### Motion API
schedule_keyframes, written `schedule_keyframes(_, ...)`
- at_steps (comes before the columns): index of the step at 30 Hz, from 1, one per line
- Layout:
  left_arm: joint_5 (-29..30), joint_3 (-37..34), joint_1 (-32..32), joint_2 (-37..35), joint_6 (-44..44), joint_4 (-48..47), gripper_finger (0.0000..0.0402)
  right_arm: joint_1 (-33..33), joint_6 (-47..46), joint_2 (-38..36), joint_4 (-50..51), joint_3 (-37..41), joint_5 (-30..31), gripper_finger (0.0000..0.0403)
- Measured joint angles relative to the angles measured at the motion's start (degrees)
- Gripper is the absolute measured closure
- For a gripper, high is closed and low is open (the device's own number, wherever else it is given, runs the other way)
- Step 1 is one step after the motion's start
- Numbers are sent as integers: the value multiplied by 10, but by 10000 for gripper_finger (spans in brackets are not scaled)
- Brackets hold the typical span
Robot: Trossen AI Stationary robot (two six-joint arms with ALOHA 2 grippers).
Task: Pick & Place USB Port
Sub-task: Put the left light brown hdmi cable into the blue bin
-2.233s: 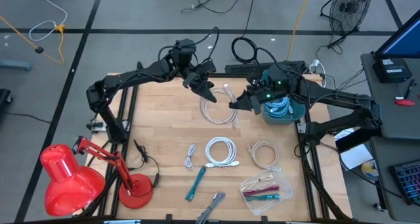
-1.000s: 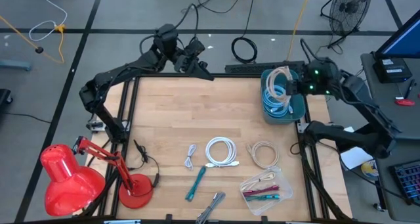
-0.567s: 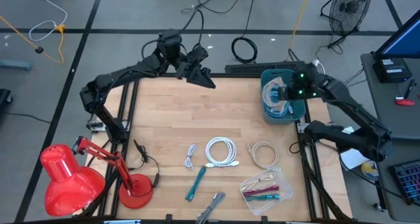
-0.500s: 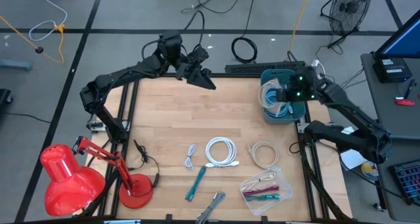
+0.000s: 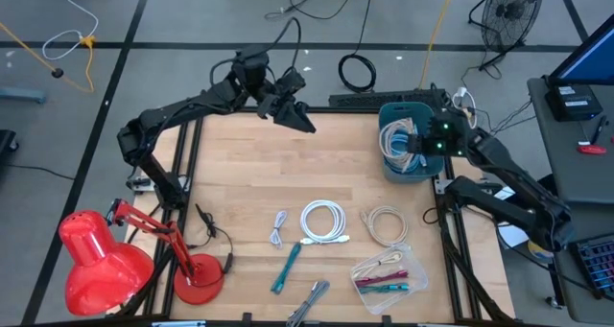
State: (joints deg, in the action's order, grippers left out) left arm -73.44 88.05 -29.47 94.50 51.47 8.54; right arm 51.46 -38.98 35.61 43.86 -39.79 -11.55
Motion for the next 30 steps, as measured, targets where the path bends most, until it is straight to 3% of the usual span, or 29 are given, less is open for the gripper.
schedule_keyframes(10, 0, 0, 1, 0, -1, 0, 234, 0, -11, -42, -3, 0, 117, 371)
schedule_keyframes(30, 3, 0, 4, 0, -9, 0, 234, -2, -15, -44, 87, 0, 41, 371)
